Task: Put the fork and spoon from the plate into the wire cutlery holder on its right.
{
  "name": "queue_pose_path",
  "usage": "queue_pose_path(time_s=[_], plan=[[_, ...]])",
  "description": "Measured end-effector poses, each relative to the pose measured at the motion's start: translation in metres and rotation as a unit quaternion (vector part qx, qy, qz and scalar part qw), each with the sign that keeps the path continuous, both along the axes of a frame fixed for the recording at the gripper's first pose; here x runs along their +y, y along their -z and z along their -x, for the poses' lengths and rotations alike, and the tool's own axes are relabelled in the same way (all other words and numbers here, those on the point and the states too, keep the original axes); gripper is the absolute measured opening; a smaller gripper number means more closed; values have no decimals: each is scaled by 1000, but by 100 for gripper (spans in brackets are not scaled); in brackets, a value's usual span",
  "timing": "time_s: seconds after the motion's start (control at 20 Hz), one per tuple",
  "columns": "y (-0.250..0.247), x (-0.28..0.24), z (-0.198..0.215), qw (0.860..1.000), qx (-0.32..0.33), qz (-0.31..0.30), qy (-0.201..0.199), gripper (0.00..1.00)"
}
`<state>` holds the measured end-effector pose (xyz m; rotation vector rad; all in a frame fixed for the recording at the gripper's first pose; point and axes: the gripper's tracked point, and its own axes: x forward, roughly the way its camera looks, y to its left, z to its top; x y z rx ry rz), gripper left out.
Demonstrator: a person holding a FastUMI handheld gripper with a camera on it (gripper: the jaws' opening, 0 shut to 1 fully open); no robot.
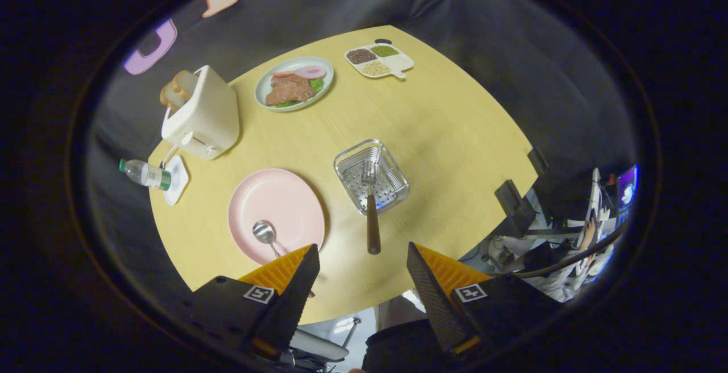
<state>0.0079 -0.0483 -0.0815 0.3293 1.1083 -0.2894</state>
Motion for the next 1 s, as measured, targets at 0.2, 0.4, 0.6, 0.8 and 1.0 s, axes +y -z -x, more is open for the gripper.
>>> queue_pose_path(time_s=[0.2,0.4,0.6,0.8,1.0], plan=[[-18,23,12,998,-43,37,-38,98],[-22,53,8,989,-106,63,-86,98],[-8,76,1,969,-173,91,-148,99],[24,95,1,951,-211,109,-199,100],[56,120,0,934,-251,108,-232,100]])
